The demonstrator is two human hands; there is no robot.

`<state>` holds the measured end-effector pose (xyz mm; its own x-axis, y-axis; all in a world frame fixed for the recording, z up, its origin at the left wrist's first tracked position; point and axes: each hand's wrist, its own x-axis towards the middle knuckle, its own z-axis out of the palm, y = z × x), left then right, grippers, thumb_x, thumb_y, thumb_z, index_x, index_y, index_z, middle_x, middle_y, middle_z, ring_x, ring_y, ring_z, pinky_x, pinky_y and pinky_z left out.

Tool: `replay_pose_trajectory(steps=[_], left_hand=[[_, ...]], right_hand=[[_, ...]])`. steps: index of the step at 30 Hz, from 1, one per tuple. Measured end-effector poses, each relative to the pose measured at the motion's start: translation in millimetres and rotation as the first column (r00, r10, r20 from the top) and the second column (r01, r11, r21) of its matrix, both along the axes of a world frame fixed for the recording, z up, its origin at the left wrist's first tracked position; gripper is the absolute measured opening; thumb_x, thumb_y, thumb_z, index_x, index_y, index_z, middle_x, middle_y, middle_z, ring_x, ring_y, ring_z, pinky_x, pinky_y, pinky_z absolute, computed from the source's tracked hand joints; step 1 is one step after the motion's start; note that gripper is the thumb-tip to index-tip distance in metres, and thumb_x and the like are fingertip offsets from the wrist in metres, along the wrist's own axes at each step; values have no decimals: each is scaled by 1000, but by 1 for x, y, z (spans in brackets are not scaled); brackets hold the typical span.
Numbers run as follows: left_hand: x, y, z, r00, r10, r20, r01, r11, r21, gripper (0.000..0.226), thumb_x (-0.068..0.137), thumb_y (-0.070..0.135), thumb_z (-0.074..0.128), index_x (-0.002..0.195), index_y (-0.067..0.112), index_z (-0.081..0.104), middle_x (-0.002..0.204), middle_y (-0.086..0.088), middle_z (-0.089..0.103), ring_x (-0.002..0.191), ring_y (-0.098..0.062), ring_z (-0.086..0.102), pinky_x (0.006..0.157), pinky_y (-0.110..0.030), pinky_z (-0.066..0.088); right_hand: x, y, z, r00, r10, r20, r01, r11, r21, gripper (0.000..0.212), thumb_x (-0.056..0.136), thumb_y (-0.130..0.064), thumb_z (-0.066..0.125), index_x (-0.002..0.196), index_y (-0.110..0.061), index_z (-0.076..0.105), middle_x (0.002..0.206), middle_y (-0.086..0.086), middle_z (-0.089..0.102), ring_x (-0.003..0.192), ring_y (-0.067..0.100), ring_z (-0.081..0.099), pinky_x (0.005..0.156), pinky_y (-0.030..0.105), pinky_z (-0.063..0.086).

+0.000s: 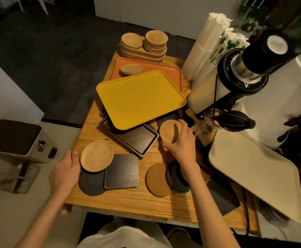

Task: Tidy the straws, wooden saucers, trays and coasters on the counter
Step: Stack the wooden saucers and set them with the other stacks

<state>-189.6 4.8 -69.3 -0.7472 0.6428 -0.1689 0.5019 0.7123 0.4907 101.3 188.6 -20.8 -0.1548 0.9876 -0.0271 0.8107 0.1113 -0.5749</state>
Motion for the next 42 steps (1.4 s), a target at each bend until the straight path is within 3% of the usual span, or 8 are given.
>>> replay_pose_trajectory(steps=[7, 15, 17, 20, 24, 34, 38, 42], left_hand=[[2, 1, 4, 996, 49, 68, -54, 996, 70, 38, 104, 32, 31, 125, 13, 55, 108, -24, 65, 96, -41, 59, 82, -48, 47], [76, -72, 52, 950, 85, 300, -246, 797, 552, 32, 100, 17, 43, 122, 33, 60, 121, 4, 65, 108, -10, 60, 85, -30, 47], [111, -96, 59, 846, 5, 534, -377, 714, 591, 29, 101, 23, 43, 121, 31, 61, 123, 9, 66, 113, -9, 61, 90, -29, 51], [152, -130, 63, 524, -125, 842, -610, 635, 474, 49, 95, 51, 40, 133, 25, 55, 129, -3, 64, 120, -26, 59, 96, -46, 50], [179, -167, 66, 204, -236, 950, -779, 549, 303, 77, 71, 72, 63, 134, 30, 56, 133, -10, 61, 119, -25, 60, 91, -43, 52], [146, -199, 58, 151, -310, 938, -812, 502, 297, 69, 77, 55, 67, 138, 26, 52, 122, -12, 66, 106, -24, 65, 80, -37, 55], [99, -201, 55, 8, -403, 915, -851, 478, 218, 76, 71, 54, 72, 138, 25, 52, 127, -19, 60, 109, -35, 61, 78, -49, 53], [32, -215, 56, -66, -456, 888, -859, 479, 182, 78, 68, 54, 72, 137, 25, 52, 131, -22, 58, 111, -44, 60, 73, -51, 53]], right_hand=[[18, -45, 13, 977, -24, -213, 28, 999, 16, 104, 64, -40, 89, 146, -31, 24, 144, -1, 37, 132, 19, 36, 104, 31, 35], [13, -124, 49, 894, 293, -338, -323, 946, -36, 105, 61, -51, 86, 143, -40, 22, 139, -20, 34, 128, 1, 34, 105, 23, 35], [7, -144, 53, 852, 373, -368, -425, 903, -68, 103, 61, -51, 86, 143, -38, 24, 141, -18, 35, 131, 2, 35, 109, 27, 37], [-2, -176, 53, 763, 497, -412, -588, 799, -125, 103, 61, -54, 86, 142, -41, 23, 142, -21, 36, 133, -2, 36, 110, 30, 39], [-9, -223, 50, 591, 662, -460, -788, 595, -157, 99, 64, -51, 85, 137, -56, 19, 140, -33, 31, 135, -6, 33, 110, 20, 34], [-52, -262, 44, 406, 827, -389, -912, 342, -224, 93, 67, -63, 75, 143, -43, 25, 140, -42, 22, 142, 1, 10, 115, 26, 20], [-95, -234, 44, 599, 740, -305, -797, 587, -141, 83, 76, -74, 62, 145, -38, 32, 146, -25, 33, 140, 6, 25, 112, 27, 27], [-145, -187, 25, 846, 527, -82, -529, 849, -5, 77, 85, -52, 70, 146, -22, 35, 152, 3, 35, 140, 23, 28, 114, 41, 29]])
